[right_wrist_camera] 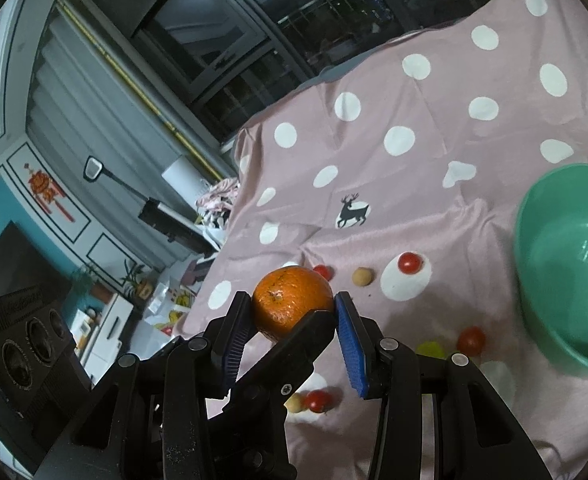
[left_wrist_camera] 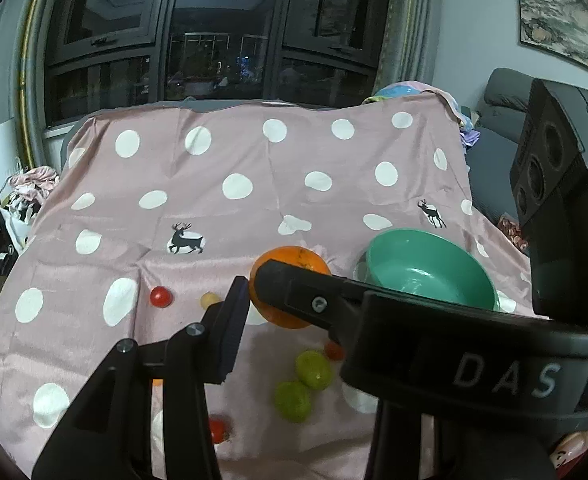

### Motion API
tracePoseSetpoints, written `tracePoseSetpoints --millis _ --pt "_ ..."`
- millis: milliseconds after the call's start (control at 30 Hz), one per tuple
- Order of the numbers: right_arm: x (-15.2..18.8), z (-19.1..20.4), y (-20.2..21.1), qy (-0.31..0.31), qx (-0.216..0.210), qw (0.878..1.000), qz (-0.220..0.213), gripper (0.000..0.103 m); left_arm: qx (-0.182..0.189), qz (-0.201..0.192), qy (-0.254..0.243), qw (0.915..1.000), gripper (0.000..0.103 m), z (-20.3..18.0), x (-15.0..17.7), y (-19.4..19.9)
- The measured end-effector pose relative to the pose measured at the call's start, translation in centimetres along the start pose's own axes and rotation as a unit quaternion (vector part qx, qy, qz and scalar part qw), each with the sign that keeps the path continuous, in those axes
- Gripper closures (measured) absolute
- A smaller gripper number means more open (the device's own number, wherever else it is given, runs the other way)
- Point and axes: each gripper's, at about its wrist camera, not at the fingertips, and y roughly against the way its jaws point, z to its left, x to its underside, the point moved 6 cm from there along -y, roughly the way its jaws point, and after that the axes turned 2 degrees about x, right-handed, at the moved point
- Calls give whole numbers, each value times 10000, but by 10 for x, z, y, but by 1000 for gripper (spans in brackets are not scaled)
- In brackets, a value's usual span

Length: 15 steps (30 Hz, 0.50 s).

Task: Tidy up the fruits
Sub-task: 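Lift the orange with the right gripper and carry it toward the green bowl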

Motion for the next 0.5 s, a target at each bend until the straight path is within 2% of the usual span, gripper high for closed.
tracePoseSetpoints --millis 500 --pt "-13 -37 30 -371 226 9985 -333 57 342 48 -324 9989 60 -47 -10 -22"
